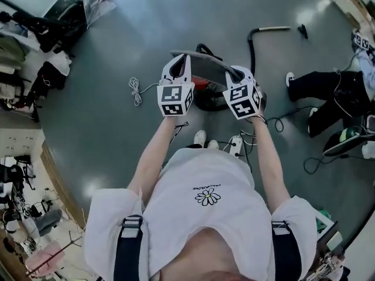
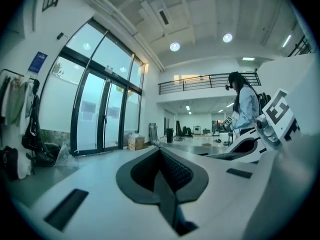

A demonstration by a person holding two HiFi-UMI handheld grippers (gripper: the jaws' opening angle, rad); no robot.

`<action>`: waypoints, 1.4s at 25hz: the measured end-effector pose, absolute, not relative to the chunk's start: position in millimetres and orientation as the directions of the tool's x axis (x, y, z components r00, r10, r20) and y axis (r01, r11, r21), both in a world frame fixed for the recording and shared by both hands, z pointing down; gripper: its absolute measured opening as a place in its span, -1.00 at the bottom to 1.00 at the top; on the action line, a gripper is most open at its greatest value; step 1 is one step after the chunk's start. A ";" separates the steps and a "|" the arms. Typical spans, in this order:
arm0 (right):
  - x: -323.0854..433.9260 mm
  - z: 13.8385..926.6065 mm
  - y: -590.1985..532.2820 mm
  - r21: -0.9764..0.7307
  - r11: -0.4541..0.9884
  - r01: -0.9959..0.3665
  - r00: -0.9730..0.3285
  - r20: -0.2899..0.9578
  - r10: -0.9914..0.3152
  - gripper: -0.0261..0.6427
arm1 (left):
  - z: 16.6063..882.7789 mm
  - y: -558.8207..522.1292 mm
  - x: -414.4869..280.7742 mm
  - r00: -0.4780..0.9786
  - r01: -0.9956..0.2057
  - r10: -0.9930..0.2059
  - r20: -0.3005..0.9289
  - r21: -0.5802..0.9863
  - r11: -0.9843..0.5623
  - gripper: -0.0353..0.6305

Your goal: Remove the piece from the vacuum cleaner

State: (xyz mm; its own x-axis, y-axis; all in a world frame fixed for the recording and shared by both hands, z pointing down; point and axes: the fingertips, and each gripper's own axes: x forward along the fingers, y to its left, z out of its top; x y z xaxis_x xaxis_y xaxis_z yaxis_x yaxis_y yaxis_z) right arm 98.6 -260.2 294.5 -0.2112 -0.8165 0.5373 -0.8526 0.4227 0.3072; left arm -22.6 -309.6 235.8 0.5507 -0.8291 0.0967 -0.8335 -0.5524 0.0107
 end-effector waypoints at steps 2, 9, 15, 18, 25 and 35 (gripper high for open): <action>105.0 248.9 -265.8 0.342 0.364 -0.867 -0.196 0.437 -0.878 -0.85 | 197.5 -315.9 -26.3 0.549 -0.836 -0.836 0.008 0.005 -0.549 -0.89; 127.7 158.3 -229.6 0.263 0.145 -0.954 -0.113 0.133 -0.985 -0.85 | 137.4 -269.1 -34.8 0.536 -0.840 -0.830 -0.153 0.006 -0.543 -0.89; 121.3 144.3 -218.1 0.233 0.092 -0.968 -0.080 0.060 -0.995 -0.85 | 129.2 -252.2 -36.9 0.543 -0.833 -0.819 -0.184 0.005 -0.553 -0.89; 129.2 150.0 -211.2 0.210 0.082 -0.974 -0.070 0.062 -0.996 -0.85 | 132.6 -248.8 -28.4 0.551 -0.829 -0.816 -0.175 -0.003 -0.559 -0.89; 138.6 152.0 -198.2 0.182 0.068 -0.981 -0.058 0.059 -0.997 -0.85 | 136.6 -238.6 -16.0 0.565 -0.819 -0.810 -0.158 0.003 -0.573 -0.89; 138.1 152.7 -194.3 0.200 0.063 -0.978 -0.052 0.060 -0.997 -0.85 | 138.9 -232.1 -13.6 0.577 -0.813 -0.804 -0.146 -0.013 -0.581 -0.89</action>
State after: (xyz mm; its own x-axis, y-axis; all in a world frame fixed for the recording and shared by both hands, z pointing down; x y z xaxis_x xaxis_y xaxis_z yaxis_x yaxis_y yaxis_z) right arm 138.1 -194.3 152.7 -0.0524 -0.9968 0.0597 -0.9778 0.0633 0.1997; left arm -13.6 -232.1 138.9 0.5768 -0.8037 -0.1464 -0.8135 -0.5814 -0.0129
